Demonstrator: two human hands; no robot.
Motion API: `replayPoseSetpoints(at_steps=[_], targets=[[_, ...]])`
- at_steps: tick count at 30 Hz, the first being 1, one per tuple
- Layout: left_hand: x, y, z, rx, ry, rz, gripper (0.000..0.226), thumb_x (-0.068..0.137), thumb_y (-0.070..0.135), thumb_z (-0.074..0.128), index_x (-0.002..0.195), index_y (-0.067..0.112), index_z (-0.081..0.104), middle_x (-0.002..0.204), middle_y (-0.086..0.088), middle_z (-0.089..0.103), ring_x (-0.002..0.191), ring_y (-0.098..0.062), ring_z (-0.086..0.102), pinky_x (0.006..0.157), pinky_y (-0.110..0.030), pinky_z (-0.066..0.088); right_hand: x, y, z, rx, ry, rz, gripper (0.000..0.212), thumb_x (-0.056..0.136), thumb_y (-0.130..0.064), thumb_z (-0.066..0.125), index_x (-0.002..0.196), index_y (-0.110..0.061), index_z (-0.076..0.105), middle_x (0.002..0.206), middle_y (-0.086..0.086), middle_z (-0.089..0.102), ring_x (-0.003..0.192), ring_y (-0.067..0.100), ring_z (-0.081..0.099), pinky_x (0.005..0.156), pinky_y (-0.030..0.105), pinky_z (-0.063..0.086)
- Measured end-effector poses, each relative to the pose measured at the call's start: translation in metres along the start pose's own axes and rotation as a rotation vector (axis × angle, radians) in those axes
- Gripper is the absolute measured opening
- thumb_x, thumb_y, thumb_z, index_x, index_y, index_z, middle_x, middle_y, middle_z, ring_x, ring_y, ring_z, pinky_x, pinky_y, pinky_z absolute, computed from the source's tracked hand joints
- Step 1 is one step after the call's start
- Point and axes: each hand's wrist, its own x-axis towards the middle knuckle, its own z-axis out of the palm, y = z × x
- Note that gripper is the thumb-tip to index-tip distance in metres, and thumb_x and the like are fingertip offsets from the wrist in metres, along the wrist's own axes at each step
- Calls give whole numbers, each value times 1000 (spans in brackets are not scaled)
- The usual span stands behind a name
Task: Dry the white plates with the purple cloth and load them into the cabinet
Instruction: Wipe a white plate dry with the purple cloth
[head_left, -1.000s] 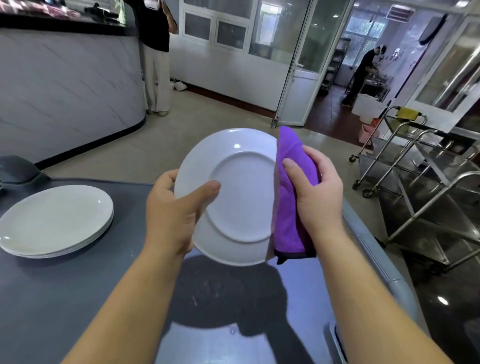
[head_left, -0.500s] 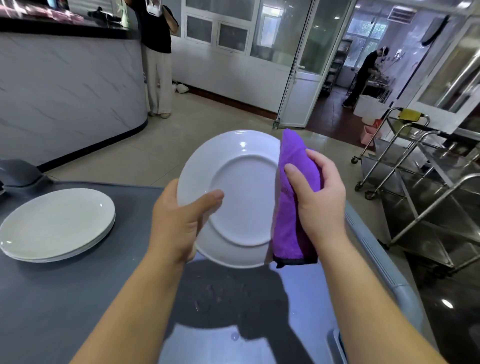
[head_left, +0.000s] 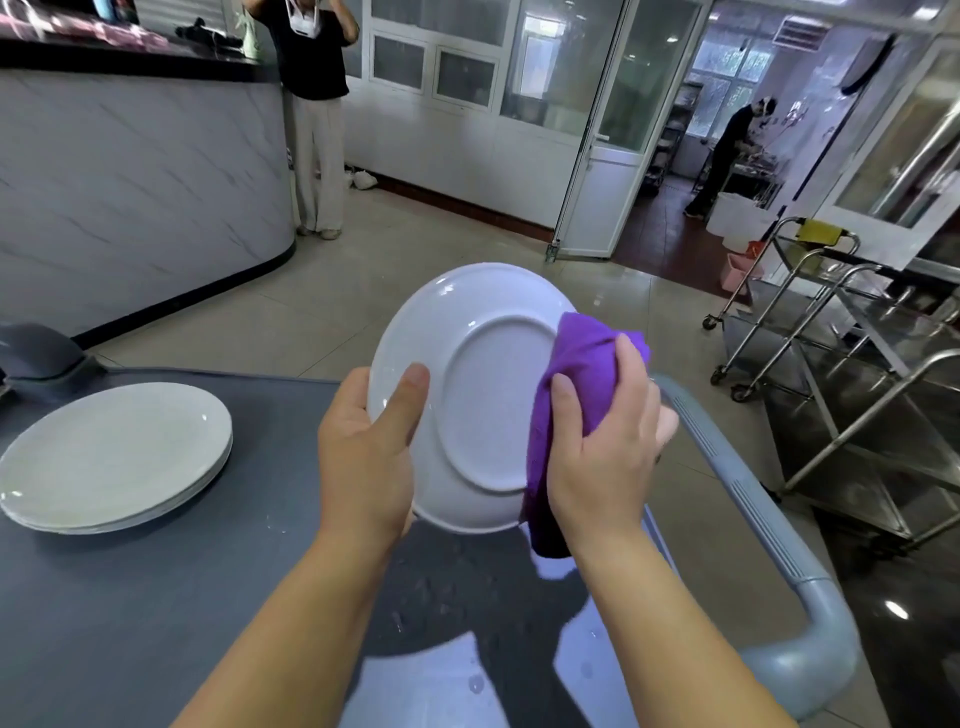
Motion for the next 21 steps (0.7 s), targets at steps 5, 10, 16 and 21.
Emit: replayPoseSetpoints(at_steps=[5, 10, 16, 21], targets=[[-2, -1, -2, -8, -15, -32, 15, 90, 26, 64, 78, 19, 59, 71, 3, 65, 66, -15, 60, 63, -35, 49, 12, -18, 9, -49, -153, -233, 56, 90, -48, 46, 140, -22, 47, 109, 9, 48, 95, 30, 48, 83, 33, 39], [4, 2, -11, -31, 34, -53, 17, 91, 25, 64, 76, 18, 60, 74, -1, 68, 70, -20, 62, 71, -43, 53, -5, -14, 5, 15, -383, -447, 48, 91, -45, 49, 138, -38, 41, 117, -2, 33, 101, 22, 52, 82, 27, 46], [10, 3, -22, -20, 58, -58, 17, 91, 27, 65, 76, 19, 60, 75, 0, 68, 70, -20, 62, 72, -44, 54, -25, 15, -2, 15, -483, -605, 39, 95, -43, 48, 134, -35, 45, 106, -2, 39, 81, 21, 53, 64, 33, 49], [4, -2, -19, 31, 17, -75, 19, 91, 28, 64, 75, 19, 58, 73, 1, 64, 69, -19, 57, 65, -39, 47, 4, 9, -1, -175, -312, -185, 50, 91, -45, 44, 138, -28, 48, 108, 5, 45, 87, 31, 56, 68, 33, 43]])
